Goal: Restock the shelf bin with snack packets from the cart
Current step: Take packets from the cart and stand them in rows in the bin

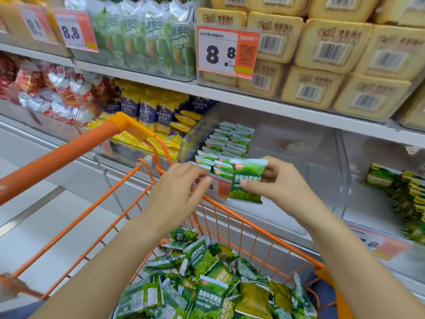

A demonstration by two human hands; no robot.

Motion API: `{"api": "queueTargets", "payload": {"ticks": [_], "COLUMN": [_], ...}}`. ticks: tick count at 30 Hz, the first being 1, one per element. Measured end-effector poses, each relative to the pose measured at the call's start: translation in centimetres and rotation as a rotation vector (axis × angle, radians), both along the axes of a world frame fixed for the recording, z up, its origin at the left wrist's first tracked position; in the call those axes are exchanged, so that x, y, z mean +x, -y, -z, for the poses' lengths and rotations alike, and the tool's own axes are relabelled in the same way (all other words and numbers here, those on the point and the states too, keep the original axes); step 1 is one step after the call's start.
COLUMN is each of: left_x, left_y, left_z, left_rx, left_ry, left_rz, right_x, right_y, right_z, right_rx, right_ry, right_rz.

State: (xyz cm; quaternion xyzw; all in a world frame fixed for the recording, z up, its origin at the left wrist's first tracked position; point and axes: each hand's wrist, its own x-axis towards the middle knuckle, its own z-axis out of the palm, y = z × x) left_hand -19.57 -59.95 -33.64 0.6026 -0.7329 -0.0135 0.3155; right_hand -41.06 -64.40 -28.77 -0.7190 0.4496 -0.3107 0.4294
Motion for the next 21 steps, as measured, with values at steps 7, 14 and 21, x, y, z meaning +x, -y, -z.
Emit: {"api": "queueTargets", "payload": {"ticks": [7,14,21], "left_x": [0.6,0.6,0.8], "left_y": [0.8,0.8,1.1], "left_z": [2.8,2.7,3.1], "left_rx": [-0.049,-0.054,-0.063], "left_ry": [0.159,0.219,0.268], "left_rz": [0.006,0.008,-0.003], "right_x": [3.6,4.8,5.2], "right_y": [6.9,8.9,9.3], "right_z": [1.9,3.6,3.2], "right_rx": [-0.07,0.09,0.123], "right_ry": [-0.346,-0.572,-0.789], "right_rz": [0.14,-0.074,-0.179]}}
